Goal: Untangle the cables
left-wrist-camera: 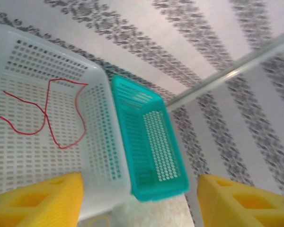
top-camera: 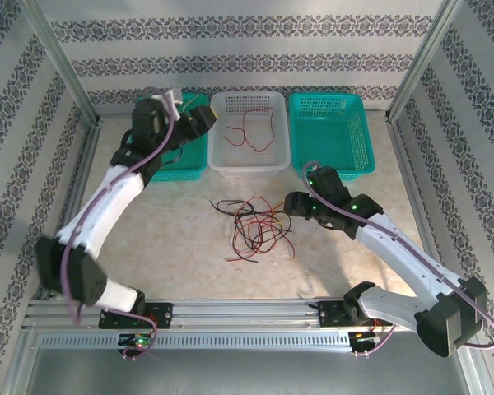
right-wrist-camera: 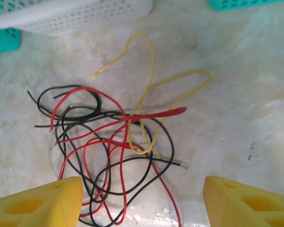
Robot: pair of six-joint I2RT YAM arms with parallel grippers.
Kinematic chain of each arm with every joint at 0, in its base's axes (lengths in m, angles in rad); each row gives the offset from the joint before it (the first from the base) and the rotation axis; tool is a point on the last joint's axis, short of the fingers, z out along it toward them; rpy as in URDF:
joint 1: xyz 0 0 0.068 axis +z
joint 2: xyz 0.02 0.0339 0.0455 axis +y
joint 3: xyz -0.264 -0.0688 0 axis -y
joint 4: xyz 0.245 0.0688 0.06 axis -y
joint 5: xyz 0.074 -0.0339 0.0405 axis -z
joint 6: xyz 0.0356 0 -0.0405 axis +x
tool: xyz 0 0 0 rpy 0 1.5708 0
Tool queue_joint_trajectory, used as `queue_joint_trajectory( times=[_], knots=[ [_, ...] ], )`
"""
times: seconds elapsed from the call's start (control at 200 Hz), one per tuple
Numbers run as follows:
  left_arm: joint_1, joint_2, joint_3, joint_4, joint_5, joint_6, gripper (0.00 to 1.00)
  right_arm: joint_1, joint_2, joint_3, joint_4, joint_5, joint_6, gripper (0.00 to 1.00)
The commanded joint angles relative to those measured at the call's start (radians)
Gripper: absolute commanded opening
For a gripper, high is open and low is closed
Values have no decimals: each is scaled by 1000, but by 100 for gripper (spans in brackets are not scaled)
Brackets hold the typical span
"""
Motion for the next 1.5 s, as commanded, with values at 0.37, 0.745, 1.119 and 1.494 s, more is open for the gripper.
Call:
queue_joint_trajectory(
  times=[0.37, 0.745, 1.119, 1.494],
  knots=[
    [-162, -327, -490, -236, 28, 134, 46, 143, 191, 194, 39, 62, 61, 60],
    [-163, -362, -533, -299, -34, 148, 48, 47, 349, 286, -46, 141, -57, 57],
    [-160, -111, -532, -104, -32, -4, 47, 175, 305, 244, -118, 223, -91, 53],
    [-162, 17, -605, 74, 64, -156, 26, 326, 377, 254, -67, 63, -31, 54]
  ],
)
